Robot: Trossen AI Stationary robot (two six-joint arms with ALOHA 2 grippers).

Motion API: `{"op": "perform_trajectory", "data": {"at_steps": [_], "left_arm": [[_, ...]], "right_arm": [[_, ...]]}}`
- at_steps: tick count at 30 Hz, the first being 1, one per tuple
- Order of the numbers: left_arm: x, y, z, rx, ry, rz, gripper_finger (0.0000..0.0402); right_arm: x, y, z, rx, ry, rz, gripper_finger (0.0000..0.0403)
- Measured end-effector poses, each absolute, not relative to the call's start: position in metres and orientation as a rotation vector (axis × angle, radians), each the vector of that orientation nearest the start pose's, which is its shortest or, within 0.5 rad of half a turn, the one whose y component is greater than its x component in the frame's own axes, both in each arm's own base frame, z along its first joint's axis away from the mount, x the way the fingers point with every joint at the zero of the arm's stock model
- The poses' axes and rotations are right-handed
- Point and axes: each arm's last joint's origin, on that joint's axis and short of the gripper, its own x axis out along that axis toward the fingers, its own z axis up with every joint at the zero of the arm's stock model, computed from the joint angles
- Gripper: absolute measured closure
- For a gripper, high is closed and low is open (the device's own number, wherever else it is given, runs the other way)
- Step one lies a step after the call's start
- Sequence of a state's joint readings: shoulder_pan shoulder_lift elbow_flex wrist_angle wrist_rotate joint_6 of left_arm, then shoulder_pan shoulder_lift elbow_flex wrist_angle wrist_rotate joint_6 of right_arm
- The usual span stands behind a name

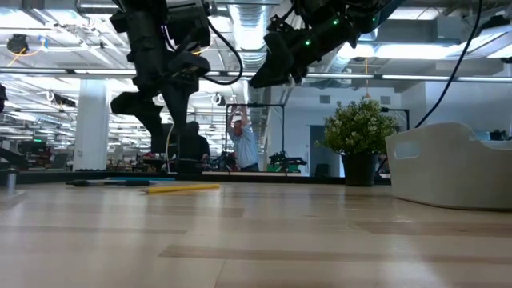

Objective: Sort pens & pencils
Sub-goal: Put the yellow pencil into the bottom gray bin

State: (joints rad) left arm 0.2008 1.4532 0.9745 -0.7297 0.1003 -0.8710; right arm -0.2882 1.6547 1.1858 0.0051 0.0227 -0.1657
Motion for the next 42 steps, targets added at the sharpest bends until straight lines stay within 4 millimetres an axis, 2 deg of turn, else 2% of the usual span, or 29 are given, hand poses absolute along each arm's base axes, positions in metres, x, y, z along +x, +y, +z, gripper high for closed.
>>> {"op": "perform_trajectory", "data": {"at_steps": [10, 18, 28, 35, 42], "left_arm": [[0.263, 0.055, 0.216, -0.888, 1.023, 0.750, 0.0175], [0.264, 0.055, 0.213, -0.967, 1.036, 0.749, 0.0175], [0.285, 0.046, 0.175, -0.993, 1.185, 0.731, 0.0175], [0.308, 0.041, 0.164, -0.950, 1.226, 0.736, 0.0175], [0.312, 0.037, 0.150, -0.884, 1.349, 0.812, 0.0175]], "right_arm": [[0.359, -0.107, 0.266, -0.100, 0.485, -0.266, 0.0270], [0.359, -0.108, 0.266, -0.099, 0.485, -0.268, 0.0269], [0.356, -0.113, 0.264, -0.093, 0.508, -0.283, 0.0269], [0.351, -0.119, 0.260, -0.080, 0.559, -0.297, 0.0270], [0.351, -0.118, 0.259, -0.078, 0.574, -0.293, 0.0270]]}}
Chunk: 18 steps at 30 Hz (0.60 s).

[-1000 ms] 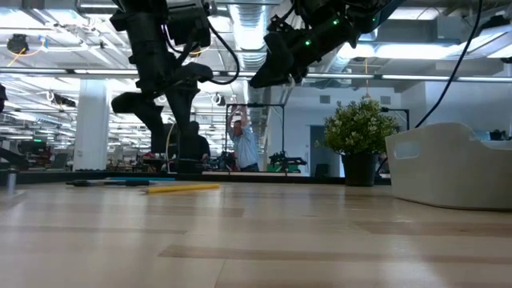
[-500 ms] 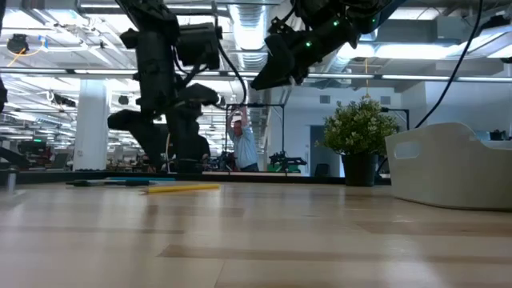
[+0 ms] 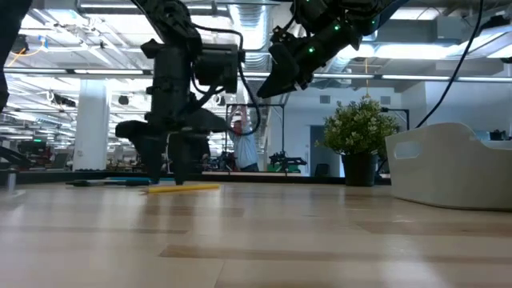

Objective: Sort pens & pencils
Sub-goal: Put the yellow pencil into the bottom gray bin

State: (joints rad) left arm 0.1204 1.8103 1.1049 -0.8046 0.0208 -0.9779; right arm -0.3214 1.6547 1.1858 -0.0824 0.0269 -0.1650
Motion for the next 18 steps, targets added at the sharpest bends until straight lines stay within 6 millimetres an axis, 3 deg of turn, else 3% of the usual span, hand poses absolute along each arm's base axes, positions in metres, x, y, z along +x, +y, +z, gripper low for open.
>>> {"op": "perform_trajectory", "data": {"at_steps": [7, 18], "left_arm": [[0.3132, 0.0352, 0.1400, -0.908, 1.411, 0.790, 0.0175], [0.3128, 0.0353, 0.1396, -0.904, 1.421, 0.776, 0.0183]], "right_arm": [[0.3509, -0.1177, 0.2588, -0.078, 0.574, -0.293, 0.0268], [0.3507, -0.1181, 0.2589, -0.078, 0.574, -0.294, 0.0269]]}}
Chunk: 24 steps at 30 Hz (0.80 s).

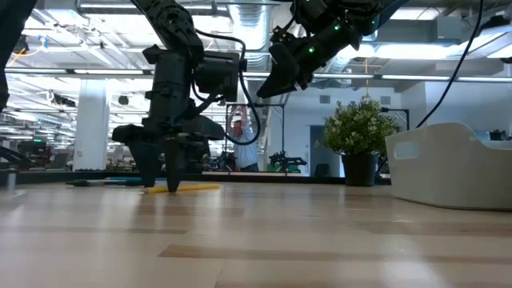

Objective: Sort pens & pencils
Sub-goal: Put the yellow pencil into the bottom gray bin

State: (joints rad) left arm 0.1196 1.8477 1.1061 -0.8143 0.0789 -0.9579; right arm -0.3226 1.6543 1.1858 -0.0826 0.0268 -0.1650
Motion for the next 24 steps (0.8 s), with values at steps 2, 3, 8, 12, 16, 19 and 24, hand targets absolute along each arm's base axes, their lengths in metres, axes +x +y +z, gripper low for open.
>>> {"op": "perform_trajectory", "data": {"at_steps": [2, 3, 8, 12, 16, 19, 24], "left_arm": [[0.3127, 0.0353, 0.1396, -0.902, 1.423, 0.774, 0.0196], [0.3126, 0.0353, 0.1396, -0.900, 1.425, 0.773, 0.0205], [0.3124, 0.0354, 0.1393, -0.897, 1.429, 0.767, 0.0264], [0.3123, 0.0365, 0.1391, -0.893, 1.433, 0.756, 0.0310], [0.3123, 0.0370, 0.1390, -0.887, 1.436, 0.747, 0.0348], [0.3125, 0.0370, 0.1389, -0.887, 1.435, 0.745, 0.0370], [0.3125, 0.0370, 0.1389, -0.879, 1.438, 0.737, 0.0393]], "right_arm": [[0.3507, -0.1182, 0.2589, -0.078, 0.574, -0.295, 0.0268], [0.3507, -0.1182, 0.2589, -0.078, 0.574, -0.294, 0.0268], [0.3508, -0.1181, 0.2589, -0.078, 0.574, -0.294, 0.0270], [0.3508, -0.1180, 0.2589, -0.078, 0.574, -0.294, 0.0268], [0.3508, -0.1181, 0.2589, -0.078, 0.574, -0.294, 0.0270], [0.3508, -0.1180, 0.2589, -0.078, 0.574, -0.294, 0.0270], [0.3508, -0.1180, 0.2589, -0.078, 0.574, -0.294, 0.0268]]}}
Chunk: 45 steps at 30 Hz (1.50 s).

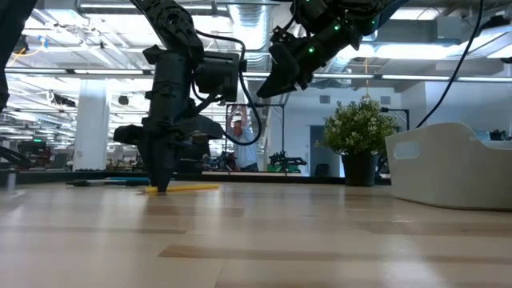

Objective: Sort pens & pencils
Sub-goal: Put the yellow pencil into the bottom gray bin

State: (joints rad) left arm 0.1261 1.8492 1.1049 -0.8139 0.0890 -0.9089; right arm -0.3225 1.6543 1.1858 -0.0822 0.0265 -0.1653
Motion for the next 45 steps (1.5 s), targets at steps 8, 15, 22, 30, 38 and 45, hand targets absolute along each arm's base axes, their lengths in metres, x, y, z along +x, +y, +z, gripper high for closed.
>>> {"op": "perform_trajectory", "data": {"at_steps": [8, 15, 22, 30, 38, 45], "left_arm": [[0.312, 0.037, 0.139, -0.874, 1.436, 0.739, 0.0386], [0.312, 0.037, 0.139, -0.861, 1.435, 0.741, 0.0388], [0.310, 0.040, 0.145, -0.817, 1.409, 0.743, 0.0389], [0.301, 0.054, 0.177, -0.785, 1.289, 0.733, 0.0389], [0.289, 0.072, 0.221, -0.773, 1.081, 0.660, 0.0389], [0.278, 0.082, 0.272, -0.735, 0.785, 0.526, 0.0389]], "right_arm": [[0.351, -0.118, 0.259, -0.078, 0.573, -0.294, 0.0268], [0.351, -0.118, 0.259, -0.078, 0.574, -0.295, 0.0269], [0.344, -0.125, 0.265, -0.076, 0.581, -0.331, 0.0270], [0.317, -0.138, 0.288, -0.055, 0.578, -0.430, 0.0268], [0.293, -0.143, 0.312, 0.159, 0.484, -0.516, 0.0268], [0.283, -0.131, 0.331, 0.312, 0.395, -0.359, 0.0266]]}}
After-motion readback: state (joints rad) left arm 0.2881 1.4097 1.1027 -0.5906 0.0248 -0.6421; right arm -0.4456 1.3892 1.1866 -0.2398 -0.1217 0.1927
